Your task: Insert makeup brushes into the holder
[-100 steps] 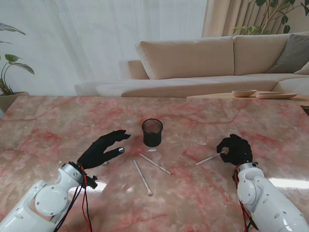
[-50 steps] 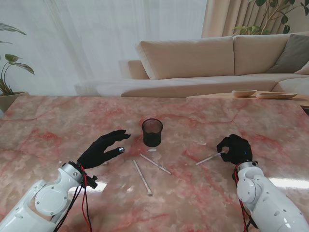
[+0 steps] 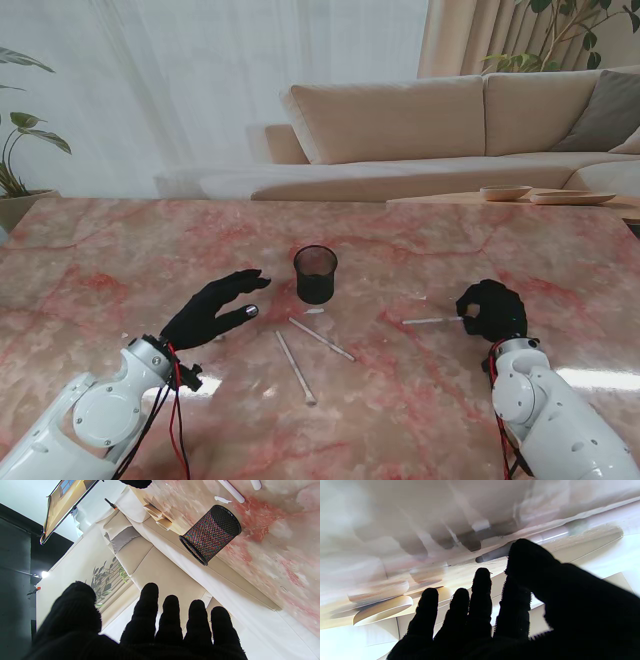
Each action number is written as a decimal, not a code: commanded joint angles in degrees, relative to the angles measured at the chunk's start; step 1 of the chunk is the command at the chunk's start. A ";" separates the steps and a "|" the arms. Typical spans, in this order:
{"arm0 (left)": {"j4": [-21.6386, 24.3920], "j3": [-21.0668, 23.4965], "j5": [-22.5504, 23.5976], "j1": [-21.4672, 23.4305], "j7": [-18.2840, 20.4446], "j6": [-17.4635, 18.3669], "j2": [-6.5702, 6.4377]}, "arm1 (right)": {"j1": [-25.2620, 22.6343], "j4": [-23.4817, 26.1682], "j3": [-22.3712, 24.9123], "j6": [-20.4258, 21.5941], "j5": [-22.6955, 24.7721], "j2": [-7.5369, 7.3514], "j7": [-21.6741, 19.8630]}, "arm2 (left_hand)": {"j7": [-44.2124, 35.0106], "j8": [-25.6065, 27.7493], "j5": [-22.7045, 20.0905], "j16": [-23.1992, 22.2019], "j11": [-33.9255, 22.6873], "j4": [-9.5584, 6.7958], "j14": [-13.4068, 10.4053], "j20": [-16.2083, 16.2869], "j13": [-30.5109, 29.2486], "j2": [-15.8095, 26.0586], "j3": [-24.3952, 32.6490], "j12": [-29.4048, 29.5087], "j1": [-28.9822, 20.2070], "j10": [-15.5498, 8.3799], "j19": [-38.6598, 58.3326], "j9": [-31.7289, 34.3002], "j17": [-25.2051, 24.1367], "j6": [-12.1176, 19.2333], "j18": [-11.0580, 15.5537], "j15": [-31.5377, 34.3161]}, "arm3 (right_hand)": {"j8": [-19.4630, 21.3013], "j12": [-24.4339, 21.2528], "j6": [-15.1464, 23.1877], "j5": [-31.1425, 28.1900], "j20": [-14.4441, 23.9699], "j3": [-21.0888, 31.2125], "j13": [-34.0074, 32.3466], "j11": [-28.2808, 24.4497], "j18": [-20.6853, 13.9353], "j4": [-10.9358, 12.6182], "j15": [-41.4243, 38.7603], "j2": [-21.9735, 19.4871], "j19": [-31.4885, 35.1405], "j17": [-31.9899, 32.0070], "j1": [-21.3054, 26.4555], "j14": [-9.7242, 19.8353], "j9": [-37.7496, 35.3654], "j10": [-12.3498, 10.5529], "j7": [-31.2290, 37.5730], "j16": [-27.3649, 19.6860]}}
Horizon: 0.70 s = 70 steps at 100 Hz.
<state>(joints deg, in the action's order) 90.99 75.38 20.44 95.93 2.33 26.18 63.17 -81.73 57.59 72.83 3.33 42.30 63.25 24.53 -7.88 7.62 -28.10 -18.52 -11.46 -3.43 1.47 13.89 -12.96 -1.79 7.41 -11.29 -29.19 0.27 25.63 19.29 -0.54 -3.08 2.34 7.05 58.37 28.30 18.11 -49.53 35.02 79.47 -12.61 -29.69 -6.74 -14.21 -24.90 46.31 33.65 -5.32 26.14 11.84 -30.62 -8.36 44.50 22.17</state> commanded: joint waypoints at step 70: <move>-0.45 0.06 -0.21 0.77 -0.76 0.15 0.23 | -8.10 10.28 5.51 2.88 -0.19 1.58 -2.95 | -0.68 0.38 -0.06 0.76 0.92 0.87 -2.60 -0.44 0.81 2.18 -2.67 0.57 -1.39 -0.85 -1.56 -0.26 -0.41 2.27 0.36 -1.70 | 3.47 -1.08 0.37 -3.78 6.43 4.07 -19.75 5.21 4.62 0.35 -0.42 -1.52 10.29 -7.75 1.26 -6.53 -18.37 4.45 7.97 3.16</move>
<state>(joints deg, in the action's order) 90.89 75.51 20.23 96.41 1.74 26.25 63.27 -89.50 67.03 78.18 6.07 42.52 64.53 22.35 -7.89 7.62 -28.09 -18.52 -11.46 -3.43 1.47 13.89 -12.96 -1.79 6.73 -11.29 -29.20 0.27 25.62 19.29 -0.54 -2.70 2.23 7.05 58.38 28.09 18.00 -49.58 39.99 79.48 -30.21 -25.72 -2.88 -14.20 -26.20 46.28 42.01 -12.42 26.07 6.36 -47.77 -4.60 45.15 23.69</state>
